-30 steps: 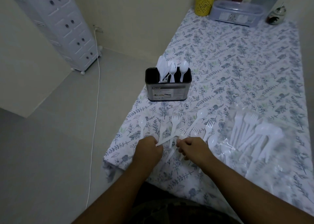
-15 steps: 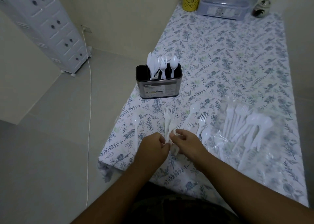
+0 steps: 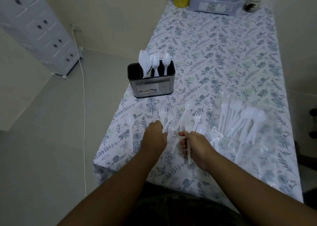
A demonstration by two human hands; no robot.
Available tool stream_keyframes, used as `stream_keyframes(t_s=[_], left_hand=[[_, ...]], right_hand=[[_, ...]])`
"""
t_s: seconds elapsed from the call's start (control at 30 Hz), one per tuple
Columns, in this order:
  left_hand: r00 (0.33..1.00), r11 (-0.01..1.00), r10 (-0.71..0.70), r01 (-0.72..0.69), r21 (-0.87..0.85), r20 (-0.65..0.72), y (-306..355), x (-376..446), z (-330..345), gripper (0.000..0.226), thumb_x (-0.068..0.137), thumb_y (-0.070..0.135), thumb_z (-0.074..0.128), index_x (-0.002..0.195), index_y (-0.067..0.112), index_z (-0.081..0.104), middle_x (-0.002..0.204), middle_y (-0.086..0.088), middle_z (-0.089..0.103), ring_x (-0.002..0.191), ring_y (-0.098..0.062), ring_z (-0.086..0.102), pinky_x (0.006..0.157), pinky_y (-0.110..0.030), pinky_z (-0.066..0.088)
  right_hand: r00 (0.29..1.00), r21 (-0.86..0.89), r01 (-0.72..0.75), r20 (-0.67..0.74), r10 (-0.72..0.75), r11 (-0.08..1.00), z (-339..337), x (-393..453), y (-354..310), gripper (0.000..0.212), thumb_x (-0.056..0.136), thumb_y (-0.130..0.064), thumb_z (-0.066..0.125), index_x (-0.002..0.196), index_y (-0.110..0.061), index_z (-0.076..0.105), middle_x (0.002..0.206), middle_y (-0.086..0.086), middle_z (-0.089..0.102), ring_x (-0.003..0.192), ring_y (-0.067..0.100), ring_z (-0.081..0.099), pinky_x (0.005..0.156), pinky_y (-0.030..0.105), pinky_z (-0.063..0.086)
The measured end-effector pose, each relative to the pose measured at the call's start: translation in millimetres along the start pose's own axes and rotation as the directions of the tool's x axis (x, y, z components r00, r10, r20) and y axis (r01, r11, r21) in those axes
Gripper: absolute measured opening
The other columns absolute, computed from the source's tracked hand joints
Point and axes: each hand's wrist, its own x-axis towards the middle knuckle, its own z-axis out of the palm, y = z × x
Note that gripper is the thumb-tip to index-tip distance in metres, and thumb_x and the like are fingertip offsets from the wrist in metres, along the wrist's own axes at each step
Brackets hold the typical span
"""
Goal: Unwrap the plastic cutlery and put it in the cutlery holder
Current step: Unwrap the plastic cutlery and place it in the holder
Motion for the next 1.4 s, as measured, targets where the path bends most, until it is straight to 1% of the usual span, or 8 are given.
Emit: stream_keyframes(t_s=[0.17,0.47,0.6,0.73,0.87,1.03,1.23,1.4], left_hand=[[0.995,0.995,-0.077,0.074,0.067,0.055,-7,5,5,0.012,0.093,0.019,0.062,0.101,0.012,0.056,0.096,-0.004,0.061,0.085,-0.019,0.057,0.067,-0.028,0.044],[0.984,0.947,-0.008,0.064,-0.314,0.177,33,-42,-7,0.014,0.09,0.027,0.07,0.1,0.018,0.065,0.076,0.013,0.062,0.066,0.006,0.059,0.053,-0.006,0.041],[0.996,0.955,-0.005,0.032,-0.295,0.09,27,-30,-8,0.004,0.088,0.021,0.067,0.089,0.019,0.063,0.073,0.009,0.06,0.062,0.002,0.056,0.055,-0.013,0.042],[0.996,0.977,-0.085,0.078,-0.198,-0.029,8,3,-5,0.017,0.087,0.025,0.069,0.093,0.016,0.056,0.083,0.003,0.055,0.073,-0.01,0.053,0.058,-0.02,0.037],[0.993,0.986,-0.121,0.12,-0.118,-0.006,2,21,5,0.02,0.086,0.024,0.07,0.093,0.013,0.056,0.084,-0.001,0.057,0.074,-0.015,0.054,0.056,-0.024,0.036],[0.991,0.985,-0.137,0.135,-0.103,-0.01,-5,24,2,0.009,0.085,0.011,0.066,0.09,0.012,0.058,0.077,-0.002,0.06,0.066,-0.015,0.055,0.053,-0.024,0.038],[0.996,0.982,-0.084,0.082,-0.169,-0.002,-2,13,-8,0.009,0.083,0.011,0.069,0.083,0.014,0.061,0.069,-0.001,0.062,0.061,-0.013,0.057,0.055,-0.027,0.05],[0.998,0.945,-0.001,0.023,-0.325,0.066,26,-17,-4,0.008,0.082,0.014,0.073,0.083,0.018,0.066,0.073,0.008,0.066,0.065,0.0,0.062,0.056,-0.008,0.048]], right_hand=[[0.997,0.09,-0.068,0.043,0.064,0.994,-7,1,0,0.026,0.104,-0.016,0.05,0.119,0.003,0.062,0.076,0.012,0.056,0.063,0.022,0.051,0.058,0.032,0.048],[0.992,0.032,-0.011,0.123,0.007,0.999,-7,8,0,0.051,0.094,-0.038,0.066,0.12,0.005,0.059,0.116,0.028,0.071,0.106,0.038,0.072,0.097,0.053,0.055],[0.998,-0.035,0.038,0.055,-0.036,0.999,-9,9,-1,0.029,0.105,-0.026,0.049,0.116,-0.003,0.064,0.091,0.013,0.072,0.074,0.023,0.07,0.068,0.04,0.06],[0.999,-0.092,0.043,0.008,-0.043,0.995,-14,6,1,0.033,0.108,-0.03,0.042,0.114,-0.006,0.064,0.074,0.007,0.051,0.048,0.013,0.047,0.041,0.025,0.044],[0.997,-0.191,0.077,0.023,-0.074,0.979,-17,5,4,0.035,0.105,-0.038,0.047,0.111,-0.009,0.066,0.073,0.005,0.051,0.055,0.014,0.049,0.053,0.032,0.044],[0.997,-0.096,0.02,0.072,-0.013,0.995,-20,7,3,0.021,0.106,-0.016,0.043,0.119,-0.009,0.058,0.087,0.011,0.058,0.071,0.021,0.053,0.056,0.035,0.051],[0.998,0.028,-0.042,0.048,0.04,0.999,-21,14,4,0.019,0.1,-0.003,0.039,0.108,-0.008,0.055,0.07,0.008,0.05,0.056,0.018,0.04,0.047,0.03,0.038],[0.993,0.089,-0.042,0.112,0.032,0.995,-15,15,3,0.019,0.106,-0.014,0.042,0.116,-0.003,0.054,0.082,0.013,0.055,0.065,0.022,0.053,0.056,0.032,0.048]])
